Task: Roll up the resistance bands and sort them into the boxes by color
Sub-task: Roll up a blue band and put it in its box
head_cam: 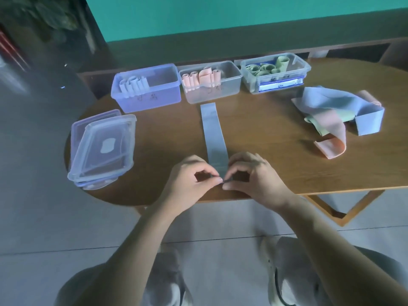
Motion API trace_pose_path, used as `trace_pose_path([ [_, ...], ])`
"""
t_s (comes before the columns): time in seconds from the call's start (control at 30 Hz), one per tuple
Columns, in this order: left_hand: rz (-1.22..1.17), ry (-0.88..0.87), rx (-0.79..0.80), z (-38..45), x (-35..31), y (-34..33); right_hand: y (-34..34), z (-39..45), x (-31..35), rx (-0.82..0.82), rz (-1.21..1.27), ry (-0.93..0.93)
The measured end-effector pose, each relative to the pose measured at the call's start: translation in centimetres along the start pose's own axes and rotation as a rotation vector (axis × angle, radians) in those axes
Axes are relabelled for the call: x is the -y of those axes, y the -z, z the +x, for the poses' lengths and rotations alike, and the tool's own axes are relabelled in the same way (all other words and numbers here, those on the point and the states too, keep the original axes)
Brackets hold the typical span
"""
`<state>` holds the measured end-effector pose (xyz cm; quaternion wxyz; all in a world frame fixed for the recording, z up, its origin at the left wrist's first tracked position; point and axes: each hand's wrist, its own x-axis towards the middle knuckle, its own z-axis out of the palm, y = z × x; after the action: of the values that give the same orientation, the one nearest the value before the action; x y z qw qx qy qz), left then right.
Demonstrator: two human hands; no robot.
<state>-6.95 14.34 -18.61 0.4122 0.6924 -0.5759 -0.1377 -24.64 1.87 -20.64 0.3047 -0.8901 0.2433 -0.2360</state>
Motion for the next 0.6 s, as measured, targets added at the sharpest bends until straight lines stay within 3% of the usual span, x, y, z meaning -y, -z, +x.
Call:
trace_pose_path([
  [0.17, 0.119, -0.046, 0.093, 0.1, 1.1, 0.2, 0.1, 0.2, -0.6, 0.013, 0.024, 0.042],
  [0.47, 0.176, -0.147, 0.065, 0.6, 2.1, 0.3, 0.3, 0.6, -0.1, 0.078, -0.084, 0.03],
  [0.6, 0.185, -0.029, 0.097, 1.0, 1.7, 0.3, 0.5, 1.0, 0.3, 0.089, -0.056, -0.038],
])
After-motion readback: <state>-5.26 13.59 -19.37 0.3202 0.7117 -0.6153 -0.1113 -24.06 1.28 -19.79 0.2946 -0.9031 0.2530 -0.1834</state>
